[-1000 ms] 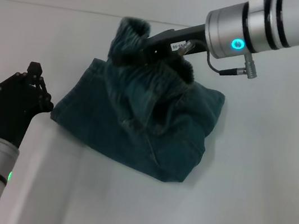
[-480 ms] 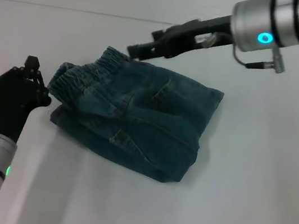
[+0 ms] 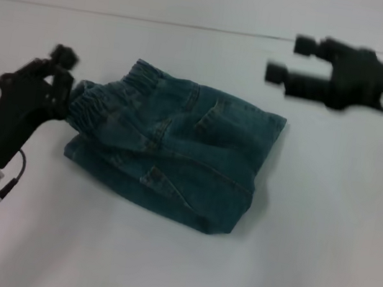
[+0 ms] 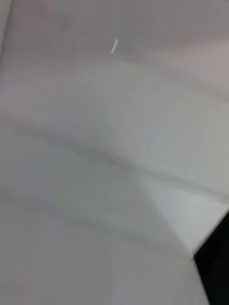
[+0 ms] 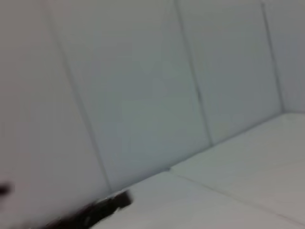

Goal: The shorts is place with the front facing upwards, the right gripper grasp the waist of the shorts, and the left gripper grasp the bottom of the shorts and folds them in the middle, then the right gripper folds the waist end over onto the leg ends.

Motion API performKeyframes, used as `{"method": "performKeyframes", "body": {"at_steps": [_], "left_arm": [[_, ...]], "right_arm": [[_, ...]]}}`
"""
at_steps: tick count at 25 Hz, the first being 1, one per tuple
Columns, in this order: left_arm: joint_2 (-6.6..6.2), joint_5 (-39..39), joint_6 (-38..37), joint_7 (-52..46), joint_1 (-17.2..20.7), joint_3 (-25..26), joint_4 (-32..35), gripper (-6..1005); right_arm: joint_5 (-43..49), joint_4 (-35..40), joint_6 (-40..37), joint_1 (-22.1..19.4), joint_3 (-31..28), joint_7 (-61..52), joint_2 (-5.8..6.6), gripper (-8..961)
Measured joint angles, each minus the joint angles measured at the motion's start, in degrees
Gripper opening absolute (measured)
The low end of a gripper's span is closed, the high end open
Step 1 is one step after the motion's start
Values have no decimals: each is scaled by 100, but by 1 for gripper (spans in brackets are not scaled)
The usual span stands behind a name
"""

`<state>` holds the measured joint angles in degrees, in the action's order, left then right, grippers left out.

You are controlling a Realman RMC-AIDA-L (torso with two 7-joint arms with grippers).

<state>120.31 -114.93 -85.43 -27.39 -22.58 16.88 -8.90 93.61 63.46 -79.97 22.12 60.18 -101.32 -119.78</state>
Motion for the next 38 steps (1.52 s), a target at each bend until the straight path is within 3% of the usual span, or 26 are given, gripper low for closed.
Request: {"method": "performKeyframes", "body": {"at_steps": [3,5,8,11,16,25,31,38], "left_arm": [[-32,-670,-513,-1633,-395,-794,1234,66],[91,-867,-725,-2317,-604,-1543,2098,101],[384,-889,-723,-3305,-694,-2716,3381,154],[424,-831,-846,-3766,-675,-3272,3871,246],[411,-889,-1071,-3986,-609,-3366,4256,442],[401,-906,-1077,-4102,-548,-3428,4371,804],[390,-911,-1081,-4226,-562,-3502,4451,932],[389,-900,-1074,-4284,-546,-3576,4537,933]], "right_arm": [[-149,-136,-375,-512,-5,709,-25,949],[-170,-370,-442,-746,17,1079,-29,950],[-141,-752,-544,-856,28,1491,-26,950],[-40,-952,-557,-861,87,1618,-32,947],[18,-1110,-512,-801,144,1644,-38,946],[18,-1172,-260,-775,316,1577,-38,946],[17,-1202,-192,-764,417,1555,-37,947],[16,-1205,-136,-763,425,1518,-36,948]]}}
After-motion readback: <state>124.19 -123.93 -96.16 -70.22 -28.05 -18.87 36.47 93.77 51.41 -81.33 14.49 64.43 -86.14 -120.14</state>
